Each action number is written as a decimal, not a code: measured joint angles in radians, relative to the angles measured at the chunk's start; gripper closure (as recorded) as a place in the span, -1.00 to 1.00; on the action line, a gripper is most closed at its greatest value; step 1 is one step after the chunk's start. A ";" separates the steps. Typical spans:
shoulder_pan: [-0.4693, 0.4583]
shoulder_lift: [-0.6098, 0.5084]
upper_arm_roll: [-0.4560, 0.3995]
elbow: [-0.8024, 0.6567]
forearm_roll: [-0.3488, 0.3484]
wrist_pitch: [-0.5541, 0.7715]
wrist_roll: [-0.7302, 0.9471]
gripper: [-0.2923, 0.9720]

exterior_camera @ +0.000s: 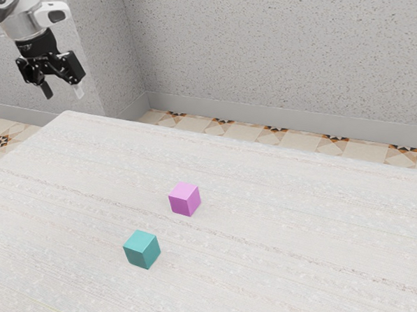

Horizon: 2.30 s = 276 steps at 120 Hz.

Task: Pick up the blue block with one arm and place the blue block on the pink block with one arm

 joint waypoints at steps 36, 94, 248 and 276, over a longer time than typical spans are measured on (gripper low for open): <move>-0.082 -0.014 0.008 -0.207 -0.020 0.074 -0.002 -0.49; -0.112 0.030 -0.002 -0.569 -0.064 0.459 -0.034 -0.49; -0.176 0.130 -0.071 -0.750 -0.122 0.646 0.067 -0.45; -0.165 0.170 -0.061 -0.729 -0.167 0.643 0.103 -0.44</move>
